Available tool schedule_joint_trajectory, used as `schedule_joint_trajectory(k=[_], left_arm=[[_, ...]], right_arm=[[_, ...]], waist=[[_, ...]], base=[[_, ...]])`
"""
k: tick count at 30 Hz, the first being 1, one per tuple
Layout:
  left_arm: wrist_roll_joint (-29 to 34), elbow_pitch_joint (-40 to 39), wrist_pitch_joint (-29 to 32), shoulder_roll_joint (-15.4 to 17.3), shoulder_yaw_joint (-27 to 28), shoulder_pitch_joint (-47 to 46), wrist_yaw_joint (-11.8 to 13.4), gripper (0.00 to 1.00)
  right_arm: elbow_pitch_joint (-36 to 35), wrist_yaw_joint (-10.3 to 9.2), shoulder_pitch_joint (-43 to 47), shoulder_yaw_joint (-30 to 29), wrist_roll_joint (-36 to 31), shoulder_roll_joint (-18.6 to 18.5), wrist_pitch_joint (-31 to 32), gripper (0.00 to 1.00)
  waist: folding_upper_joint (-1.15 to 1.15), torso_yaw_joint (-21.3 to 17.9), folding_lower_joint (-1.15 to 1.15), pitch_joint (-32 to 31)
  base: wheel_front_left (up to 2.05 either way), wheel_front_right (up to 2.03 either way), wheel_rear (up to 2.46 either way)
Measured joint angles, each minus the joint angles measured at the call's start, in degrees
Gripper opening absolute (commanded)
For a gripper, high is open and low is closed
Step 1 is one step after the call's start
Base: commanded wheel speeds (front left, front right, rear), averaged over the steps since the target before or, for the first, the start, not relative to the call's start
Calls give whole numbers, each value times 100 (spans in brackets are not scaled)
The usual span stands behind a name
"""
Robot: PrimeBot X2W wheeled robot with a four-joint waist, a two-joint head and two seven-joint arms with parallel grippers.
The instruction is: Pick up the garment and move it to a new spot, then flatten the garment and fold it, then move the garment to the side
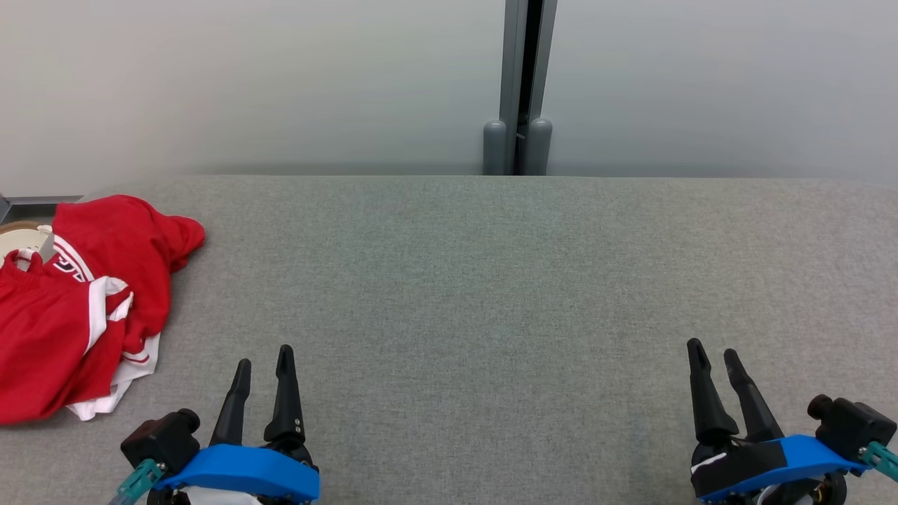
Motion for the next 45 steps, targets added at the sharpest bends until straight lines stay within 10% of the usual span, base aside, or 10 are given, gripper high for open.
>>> schedule_joint_trajectory(k=[45], left_arm=[[1846, 584, -560, 25, -160, -104, 59, 100]], right_arm=[[370, 3, -79, 169, -2438, -22, -570, 100]], waist=[[0, 57, 0, 136]], base=[[0, 0, 0]])
